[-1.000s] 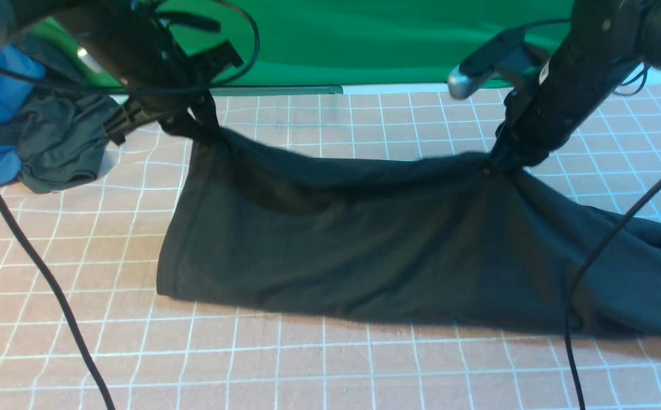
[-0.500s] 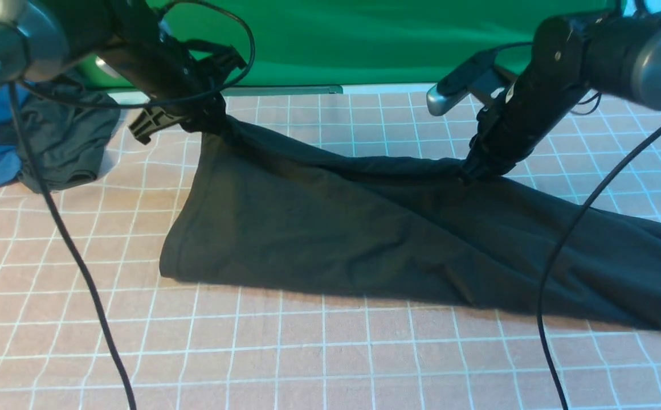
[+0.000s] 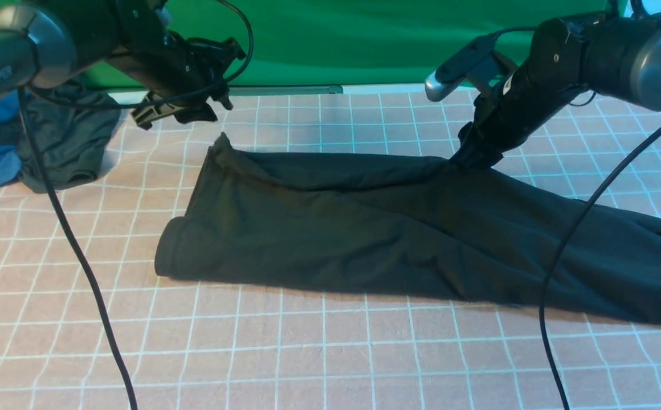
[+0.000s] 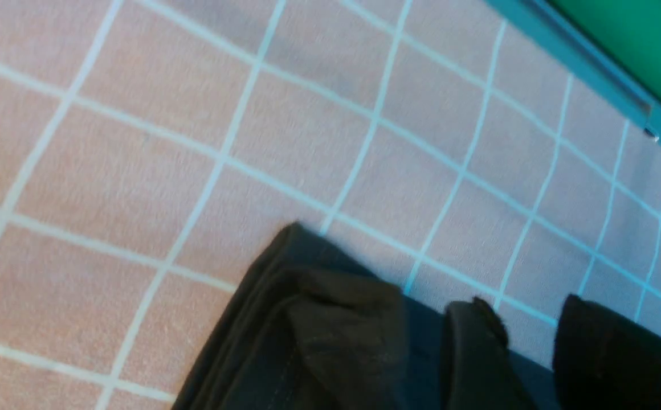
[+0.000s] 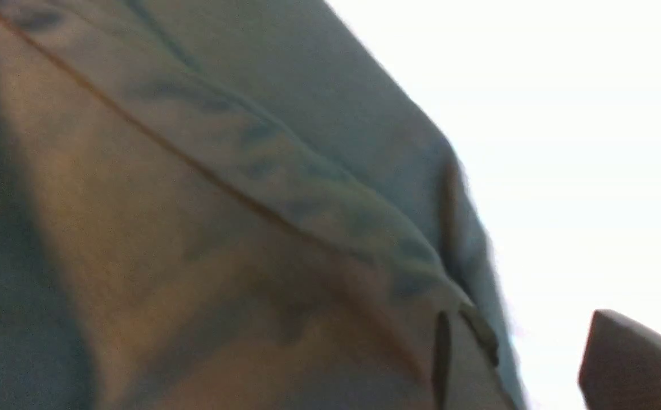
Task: Fold a long-sleeved shirt over a pink coffee tablecloth.
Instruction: 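Fold the black garment in half by bringing its near edge over to the far edge, then pull the folded dark garment lengthwise by its ends to straighten it flat on the table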
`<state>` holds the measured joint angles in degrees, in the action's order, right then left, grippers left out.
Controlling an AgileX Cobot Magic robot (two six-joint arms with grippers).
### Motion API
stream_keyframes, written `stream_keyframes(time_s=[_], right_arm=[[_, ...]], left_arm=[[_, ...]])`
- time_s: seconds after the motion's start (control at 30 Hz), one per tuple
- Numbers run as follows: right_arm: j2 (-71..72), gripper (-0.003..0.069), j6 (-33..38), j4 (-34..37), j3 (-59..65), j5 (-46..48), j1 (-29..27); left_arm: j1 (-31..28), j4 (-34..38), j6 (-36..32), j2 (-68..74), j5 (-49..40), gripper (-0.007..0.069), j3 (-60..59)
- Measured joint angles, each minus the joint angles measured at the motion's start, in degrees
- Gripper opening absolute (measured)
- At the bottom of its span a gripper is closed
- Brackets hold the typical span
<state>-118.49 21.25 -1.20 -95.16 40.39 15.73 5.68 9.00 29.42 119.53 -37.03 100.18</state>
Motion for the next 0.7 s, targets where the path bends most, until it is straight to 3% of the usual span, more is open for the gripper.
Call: stream_keyframes(time_s=[0.07,0.17,0.27,0.3,0.43,0.7], right_arm=[[2.7,0.0252,-4.8,-4.1,-0.4,2.2,0.0],[7.5,0.0148,-8.7,-6.0,-0.8,3.8,-0.2],[10.7,0.0057,-7.0,-1.5,-1.2,4.1,-0.3],[11.3,0.004,-4.4,2.3,-1.3,4.2,-0.3],[9.8,0.0036,-0.4,10.8,-1.3,5.8,-0.1],[8.2,0.0036,0.0,12.7,-1.2,7.2,0.0]], left_arm=[[0.0,-2.4,0.0,-1.4,0.0,0.0335,0.0],[0.0,-3.9,-0.9,-4.4,-1.5,0.0344,0.0],[0.2,-1.7,-4.6,-7.1,-4.5,0.0267,0.1],[0.7,0.5,-7.8,-8.0,-5.9,0.0195,0.1],[3.6,8.4,-17.0,-7.1,-10.8,0.0039,0.1],[12.2,12.1,-21.5,3.3,-14.6,0.0013,0.1]])
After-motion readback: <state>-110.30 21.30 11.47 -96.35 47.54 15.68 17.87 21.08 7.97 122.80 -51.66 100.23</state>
